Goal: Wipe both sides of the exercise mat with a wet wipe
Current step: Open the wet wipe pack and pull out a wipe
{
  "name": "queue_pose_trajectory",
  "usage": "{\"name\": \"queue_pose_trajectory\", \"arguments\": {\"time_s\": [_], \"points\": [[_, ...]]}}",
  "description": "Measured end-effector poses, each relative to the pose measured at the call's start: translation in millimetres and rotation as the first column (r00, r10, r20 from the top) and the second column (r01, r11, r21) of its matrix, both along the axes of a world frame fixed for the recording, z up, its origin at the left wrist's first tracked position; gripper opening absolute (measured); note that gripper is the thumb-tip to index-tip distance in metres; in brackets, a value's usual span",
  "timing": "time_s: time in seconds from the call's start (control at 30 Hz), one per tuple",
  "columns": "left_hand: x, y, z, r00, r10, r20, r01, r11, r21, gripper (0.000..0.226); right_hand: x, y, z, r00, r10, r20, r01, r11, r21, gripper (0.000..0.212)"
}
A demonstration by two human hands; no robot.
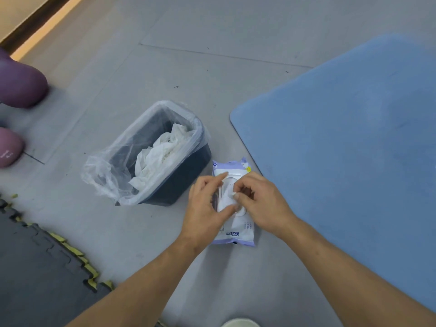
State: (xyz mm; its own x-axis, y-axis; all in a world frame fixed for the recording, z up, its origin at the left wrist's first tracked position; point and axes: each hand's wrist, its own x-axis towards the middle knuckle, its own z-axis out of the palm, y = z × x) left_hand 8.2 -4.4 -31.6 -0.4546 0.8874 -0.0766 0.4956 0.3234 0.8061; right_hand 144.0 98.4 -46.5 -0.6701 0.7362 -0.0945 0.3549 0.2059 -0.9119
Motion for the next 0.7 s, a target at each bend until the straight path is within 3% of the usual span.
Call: {"name": "queue_pose_trajectory", "arguments": {"time_s": [0.1,0.27,0.43,0.6,0.7], "points": [[1.7,3.3,-1.5,0.999,-0.001,-0.039,0.000,1.000,-0.022,0.039,-4.5,-0.6,7.1,1.000,0.004,-0.002,-0.004,0.999,-0.049,0.019],[0.3,5.6,-6.1,0.998,0.047,0.037,-0.045,0.997,-0.057,0.054,-3.5,-0.6,15.4,0.996,-0.091,0.027,0.094,0.972,-0.216,0.015],[-0.4,4.7,-7.4,0.999,0.039,0.009,-0.039,0.996,-0.075,0.058,-1.5,1.5,19.6,0.946,-0.311,-0.086,0.228,0.833,-0.504,0.013],[0.9,5.4,-8.3,0.998,0.058,-0.017,-0.059,0.996,-0.073,0.055,0.6,11.4,21.0,0.894,-0.448,-0.019,0.381,0.780,-0.497,0.015],[1.9,6.3,-6.1,0.998,0.065,-0.026,-0.067,0.994,-0.085,0.053,4.6,17.3,19.0,0.821,-0.571,-0.021,0.452,0.671,-0.587,0.016]]}}
